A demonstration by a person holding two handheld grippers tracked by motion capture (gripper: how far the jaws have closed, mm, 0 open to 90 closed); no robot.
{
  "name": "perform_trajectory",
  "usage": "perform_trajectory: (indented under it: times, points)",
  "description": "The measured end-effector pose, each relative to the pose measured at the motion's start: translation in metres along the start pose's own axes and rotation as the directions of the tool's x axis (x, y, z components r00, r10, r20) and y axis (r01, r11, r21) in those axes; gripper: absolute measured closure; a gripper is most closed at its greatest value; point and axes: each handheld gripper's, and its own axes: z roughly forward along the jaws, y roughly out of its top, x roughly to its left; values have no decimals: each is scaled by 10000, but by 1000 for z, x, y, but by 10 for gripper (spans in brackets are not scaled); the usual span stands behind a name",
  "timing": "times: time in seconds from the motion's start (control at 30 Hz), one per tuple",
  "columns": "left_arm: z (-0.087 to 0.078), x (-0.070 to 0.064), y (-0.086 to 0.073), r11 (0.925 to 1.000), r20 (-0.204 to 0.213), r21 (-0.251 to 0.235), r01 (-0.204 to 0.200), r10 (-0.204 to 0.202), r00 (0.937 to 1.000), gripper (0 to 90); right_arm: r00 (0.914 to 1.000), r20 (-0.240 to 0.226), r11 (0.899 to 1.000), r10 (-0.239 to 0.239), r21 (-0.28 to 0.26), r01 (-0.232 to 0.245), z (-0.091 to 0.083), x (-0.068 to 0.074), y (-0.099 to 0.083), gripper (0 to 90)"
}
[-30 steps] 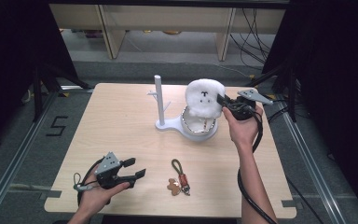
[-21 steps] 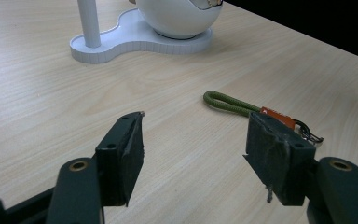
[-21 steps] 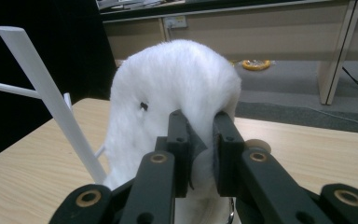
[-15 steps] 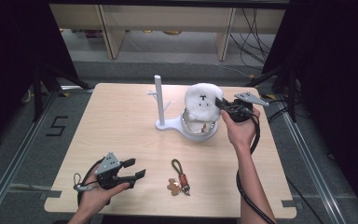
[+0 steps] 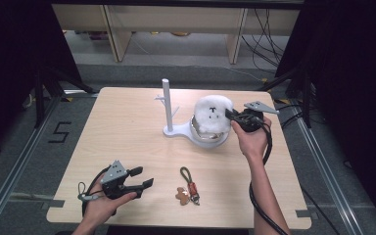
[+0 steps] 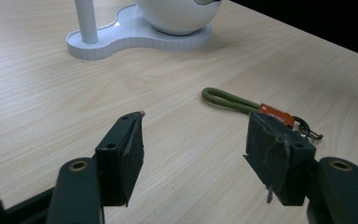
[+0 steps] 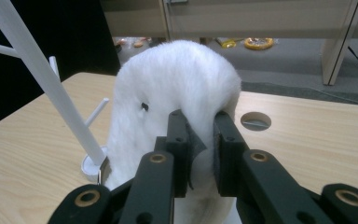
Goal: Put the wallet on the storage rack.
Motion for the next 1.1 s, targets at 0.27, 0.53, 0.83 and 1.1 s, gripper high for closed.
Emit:
perform_trajectory:
  times: [0.27,0.53,0.83,1.1]
  points:
    - [1,-2,0,10000,77,25,-19,19,10000,362,9999,-17,9982,-118,585,119,5,0,-4,799]
    - [1,-2,0,10000,94,27,-26,26,10000,362,9993,218,9934,-317,1111,291,9,-1,-4,798]
    - [0,-4,1,10000,54,67,-58,57,10000,361,9964,364,9882,-768,1357,712,15,-2,-3,798]
    - [1,-5,1,10000,77,74,-46,45,10000,361,9954,681,9870,-680,1504,571,20,-1,-10,793]
